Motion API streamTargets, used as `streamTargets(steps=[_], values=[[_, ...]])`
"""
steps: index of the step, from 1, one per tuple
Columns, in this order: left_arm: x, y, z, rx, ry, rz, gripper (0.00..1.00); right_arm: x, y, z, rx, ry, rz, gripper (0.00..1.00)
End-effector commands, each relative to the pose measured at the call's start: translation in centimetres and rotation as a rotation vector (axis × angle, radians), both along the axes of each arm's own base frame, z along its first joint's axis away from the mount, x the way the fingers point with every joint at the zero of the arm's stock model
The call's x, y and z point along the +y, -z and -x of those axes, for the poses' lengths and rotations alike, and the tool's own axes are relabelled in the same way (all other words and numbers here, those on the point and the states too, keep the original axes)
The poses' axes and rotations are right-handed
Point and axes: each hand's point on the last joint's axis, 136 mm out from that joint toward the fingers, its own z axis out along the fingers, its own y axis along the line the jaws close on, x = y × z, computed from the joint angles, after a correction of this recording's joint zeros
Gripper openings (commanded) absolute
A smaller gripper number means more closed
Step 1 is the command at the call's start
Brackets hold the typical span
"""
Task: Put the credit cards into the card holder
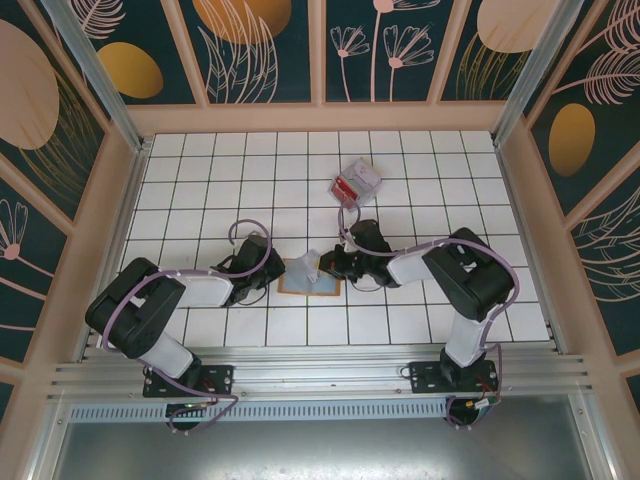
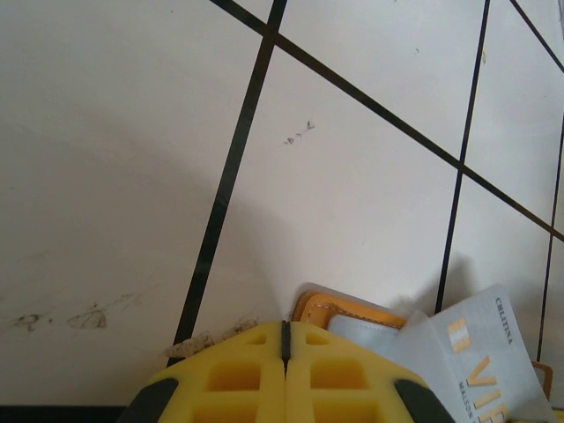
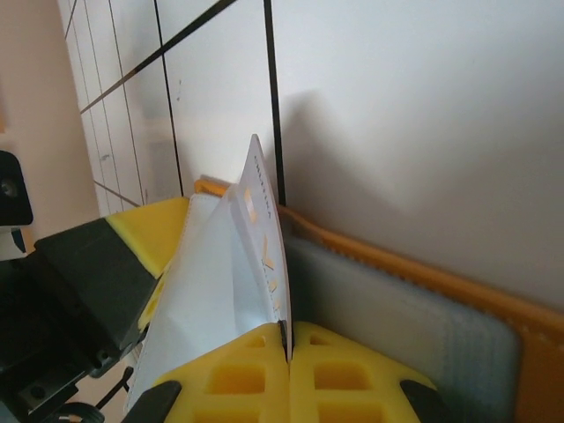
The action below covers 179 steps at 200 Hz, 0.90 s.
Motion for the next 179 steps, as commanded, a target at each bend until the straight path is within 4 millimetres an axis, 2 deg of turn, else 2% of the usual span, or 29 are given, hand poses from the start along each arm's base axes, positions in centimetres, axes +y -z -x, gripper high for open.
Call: streamTargets(steps=[1, 30, 72, 130, 165, 179], values=[[2.4, 4.0, 3.5, 0.158, -0.009, -0.099, 0.00, -0.5, 1.2, 1.6, 0.072, -0.003, 0.032, 0.02], [2.4, 3.9, 3.4, 0.152, -0.003, -0.103, 0.00, 0.3, 1.1, 2.3, 0.083, -0.032, 0.023, 0.03], [3.1, 3.5, 4.3, 0.132, -0.014, -0.080, 0.00, 0.3, 0.6, 3.2, 0.054, -0.022, 0.078, 0.25], [3.8, 2.3, 4.5, 0.090, -0.024, -0.084, 0.00, -0.1, 0.2, 3.9, 0.002, -0.044, 0.181, 0.40], [3.8, 2.4, 4.8, 0.092, -0.023, -0.074, 0.00, -0.3, -0.4, 3.9, -0.042, -0.076, 0.268, 0.51], [3.8, 2.6, 5.0, 0.095, -0.021, -0.069, 0.00, -0.2, -0.2, 3.9, -0.055, -0.088, 0.295, 0.52]])
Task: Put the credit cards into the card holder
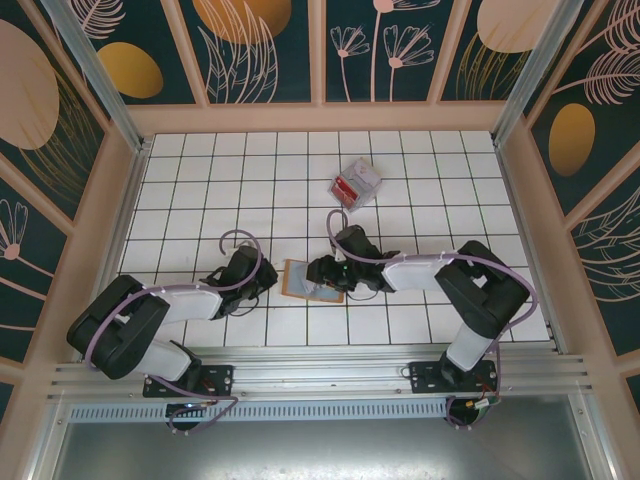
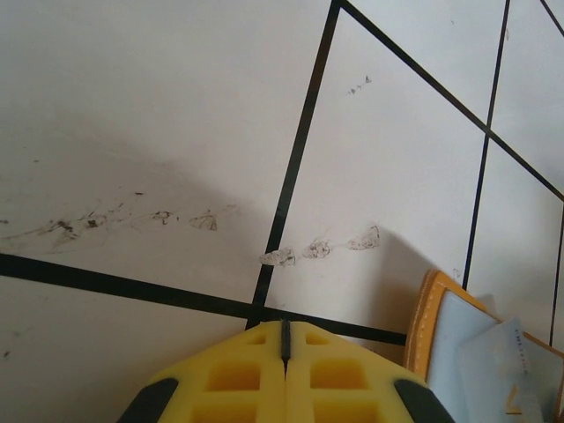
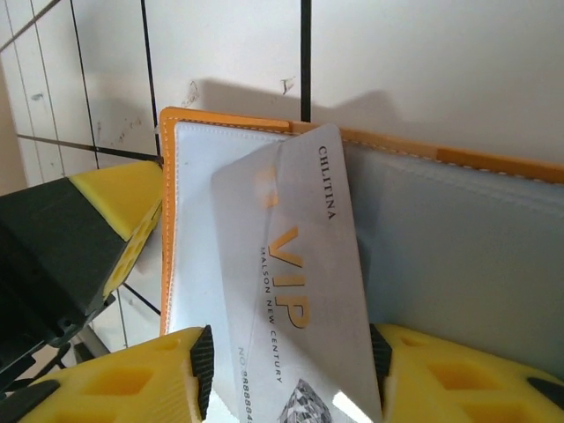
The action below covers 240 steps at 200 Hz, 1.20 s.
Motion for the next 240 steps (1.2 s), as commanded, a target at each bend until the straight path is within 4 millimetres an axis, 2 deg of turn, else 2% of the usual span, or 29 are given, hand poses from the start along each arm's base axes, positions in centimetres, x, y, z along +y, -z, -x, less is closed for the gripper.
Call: streamTargets(steps=[1, 37, 68, 118, 156, 172, 185, 217, 240], values=[[2.0, 2.7, 2.4, 0.101, -0.014, -0.072, 0.00, -1.0, 0.4, 0.2, -0.026, -0.022, 0.112, 0.52], [1.5, 2.7, 2.8, 0.109, 0.012, -0.047, 0.00, 0.1, 1.5, 0.0, -0.050, -0.061, 0.177, 0.53], [-0.2, 2.1, 3.2, 0.107, 0.069, 0.040, 0.00, 1.5, 2.2, 0.1, -0.077, -0.108, 0.231, 0.52], [-1.9, 1.5, 4.0, 0.132, 0.131, 0.116, 0.03, 1.7, 2.2, -0.4, -0.105, -0.111, 0.265, 0.51], [-2.3, 0.8, 4.3, 0.127, 0.134, 0.155, 0.04, 1.3, 1.8, -1.1, -0.109, -0.087, 0.236, 0.33], [-2.0, 0.7, 4.4, 0.131, 0.124, 0.151, 0.04, 1.0, 1.6, -1.2, -0.102, -0.083, 0.215, 0.29], [-1.7, 0.7, 4.6, 0.132, 0.116, 0.137, 0.04, 0.8, 1.4, -1.3, -0.103, -0.077, 0.205, 0.21], [-0.7, 1.0, 5.2, 0.156, 0.097, 0.099, 0.04, 0.3, 1.3, -1.6, -0.091, -0.061, 0.172, 0.20], [-0.3, 0.0, 5.0, 0.129, 0.079, 0.099, 0.08, 0.1, 1.3, -1.7, -0.077, -0.049, 0.135, 0.15]])
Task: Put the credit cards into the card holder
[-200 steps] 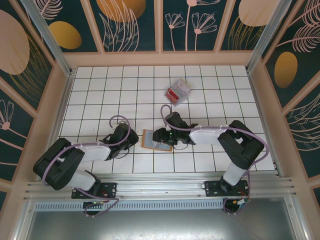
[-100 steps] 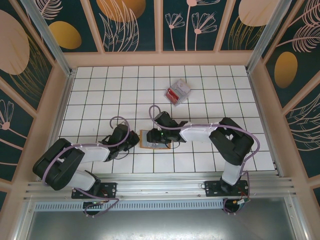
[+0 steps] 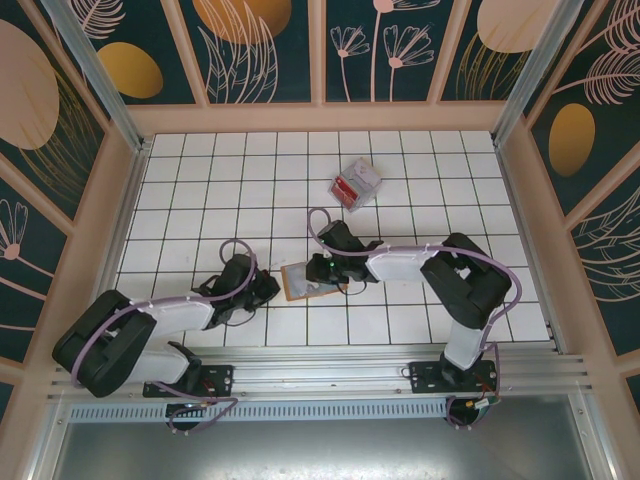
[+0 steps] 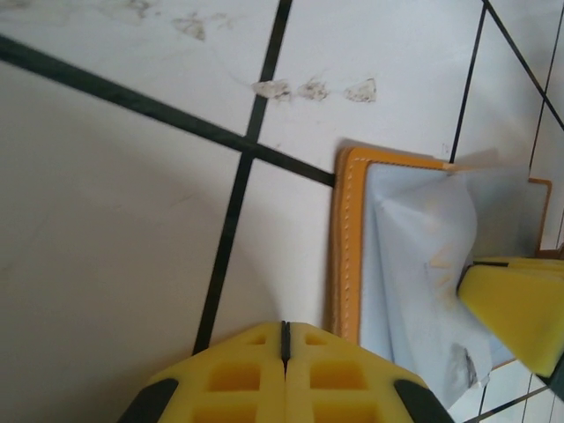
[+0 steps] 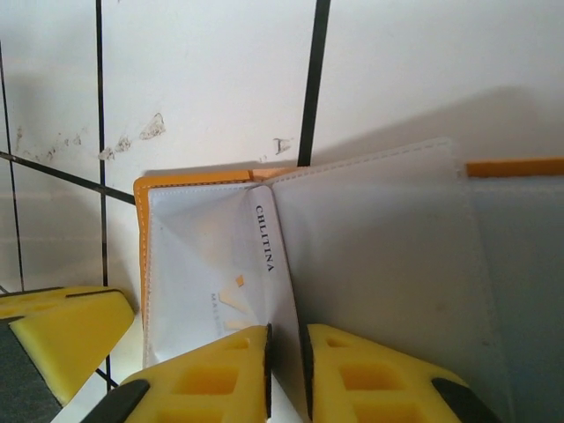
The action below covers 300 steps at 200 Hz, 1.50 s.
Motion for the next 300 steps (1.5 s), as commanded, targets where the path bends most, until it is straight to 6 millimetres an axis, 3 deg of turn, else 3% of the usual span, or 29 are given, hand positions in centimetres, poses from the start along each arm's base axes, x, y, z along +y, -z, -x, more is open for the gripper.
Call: streamTargets(steps=[1, 19, 45, 52, 66, 82, 127, 169, 192, 236, 300], values=[[1.0, 0.1, 0.8, 0.025, -0.022, -0.032, 0.08, -0.8, -0.1, 0.1, 0.020, 0.015, -0.031, 0.15], [0.4, -1.3, 0.3, -0.008, -0.016, -0.001, 0.24, -0.5, -0.6, 0.1, 0.025, 0.007, -0.069, 0.14], [-1.1, -2.3, -0.1, -0.009, 0.028, 0.051, 0.31, 0.1, -1.7, 0.5, 0.024, -0.024, -0.119, 0.19], [-1.4, -2.2, 0.0, 0.000, 0.034, 0.061, 0.32, 0.2, -1.8, 0.7, 0.026, -0.031, -0.126, 0.24], [-1.5, -1.6, 0.1, 0.017, 0.030, 0.071, 0.32, 0.1, -1.9, 1.0, 0.031, -0.034, -0.138, 0.26], [-1.6, -0.8, 0.4, 0.039, 0.030, 0.078, 0.30, 0.2, -2.0, 1.1, 0.040, -0.035, -0.155, 0.25], [-2.7, 0.1, 0.7, 0.079, 0.051, 0.133, 0.24, 0.6, -1.7, 1.3, 0.064, -0.038, -0.185, 0.09], [-2.4, 1.0, 1.0, 0.094, 0.041, 0.126, 0.11, 0.2, -1.8, 1.1, 0.087, -0.019, -0.236, 0.00], [-2.2, 1.4, 1.2, 0.100, 0.032, 0.122, 0.05, -0.3, -1.9, 1.0, 0.097, 0.001, -0.267, 0.00], [-1.9, 2.0, 1.4, 0.113, 0.024, 0.111, 0.04, -1.5, -2.1, 0.6, 0.088, 0.052, -0.294, 0.00], [-2.3, 2.3, 1.2, 0.123, 0.032, 0.117, 0.04, -1.0, -1.7, 0.1, 0.065, 0.074, -0.303, 0.00]])
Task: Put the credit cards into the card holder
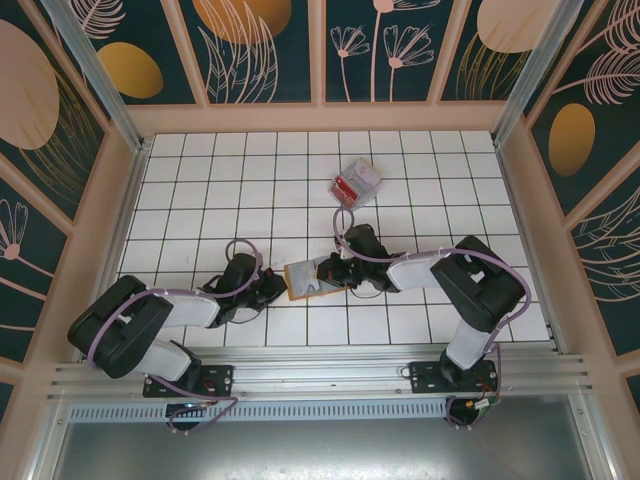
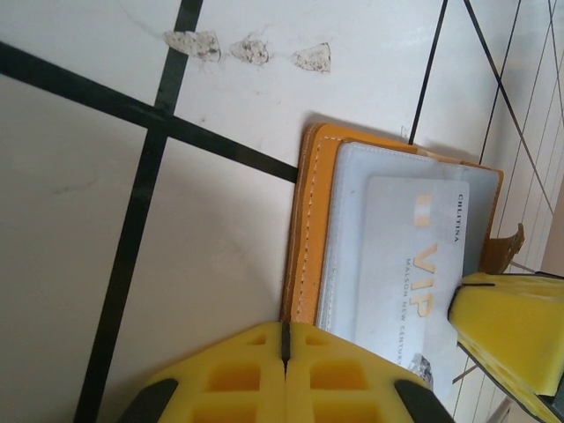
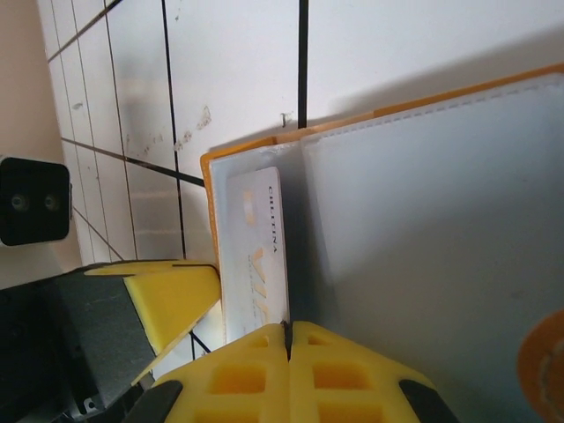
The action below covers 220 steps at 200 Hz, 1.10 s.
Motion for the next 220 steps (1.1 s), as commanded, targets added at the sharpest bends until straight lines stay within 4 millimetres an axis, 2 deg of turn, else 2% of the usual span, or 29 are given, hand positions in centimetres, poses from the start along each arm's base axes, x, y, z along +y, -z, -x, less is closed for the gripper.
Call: streamTargets(steps=[1, 45, 93, 112, 129, 151, 159, 198, 220], values=[[0.2, 2.1, 1.6, 0.087, 0.019, -0.032, 0.04, 0.4, -0.3, -0.5, -0.031, 0.021, -0.018, 0.00], [0.3, 2.1, 1.6, 0.088, 0.012, -0.035, 0.04, 0.5, 0.2, -0.8, -0.046, 0.027, 0.011, 0.00], [0.0, 2.2, 1.4, 0.091, 0.016, -0.034, 0.04, 2.3, 0.7, -0.3, -0.036, -0.051, 0.068, 0.00], [-0.1, 2.1, 1.2, 0.087, 0.018, -0.037, 0.04, 2.4, 0.7, -0.1, -0.045, -0.066, 0.097, 0.00], [0.2, 2.0, 1.0, 0.078, 0.008, -0.054, 0.03, 1.6, 0.5, -0.3, -0.066, -0.053, 0.131, 0.00], [1.0, 1.6, 0.5, 0.063, -0.008, -0.118, 0.06, 0.2, -0.6, -1.3, -0.120, -0.032, 0.190, 0.21], [1.3, 1.2, 0.3, 0.053, -0.014, -0.142, 0.07, -0.3, -1.4, -1.9, -0.144, -0.023, 0.202, 0.25], [3.0, -2.1, -1.5, -0.043, -0.070, -0.245, 0.20, -3.1, -5.5, -4.4, -0.231, 0.019, 0.223, 0.29], [4.1, -4.9, -3.2, -0.116, -0.105, -0.311, 0.28, -4.7, -6.1, -4.2, -0.223, 0.021, 0.242, 0.29]])
